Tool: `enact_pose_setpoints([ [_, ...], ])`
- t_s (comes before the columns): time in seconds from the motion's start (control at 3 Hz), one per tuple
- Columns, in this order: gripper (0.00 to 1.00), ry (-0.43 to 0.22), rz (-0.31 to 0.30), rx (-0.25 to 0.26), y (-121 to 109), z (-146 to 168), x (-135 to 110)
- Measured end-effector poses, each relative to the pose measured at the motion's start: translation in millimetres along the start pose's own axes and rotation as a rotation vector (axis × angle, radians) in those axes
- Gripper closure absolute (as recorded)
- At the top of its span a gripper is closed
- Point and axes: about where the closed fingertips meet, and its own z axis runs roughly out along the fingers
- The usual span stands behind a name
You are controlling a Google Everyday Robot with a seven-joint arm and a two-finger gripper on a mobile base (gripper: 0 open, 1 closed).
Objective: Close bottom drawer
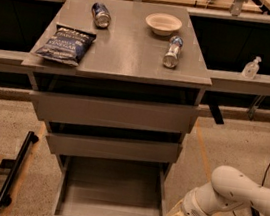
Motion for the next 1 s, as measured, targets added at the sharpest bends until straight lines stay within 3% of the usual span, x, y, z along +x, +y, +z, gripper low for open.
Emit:
enact_pose_setpoints([
  [0.67, 1.0, -0.135, 0.179, -0.045, -62, 122, 51],
  [1.0, 1.0, -0.131, 0.178, -0.055, -57, 124, 52],
])
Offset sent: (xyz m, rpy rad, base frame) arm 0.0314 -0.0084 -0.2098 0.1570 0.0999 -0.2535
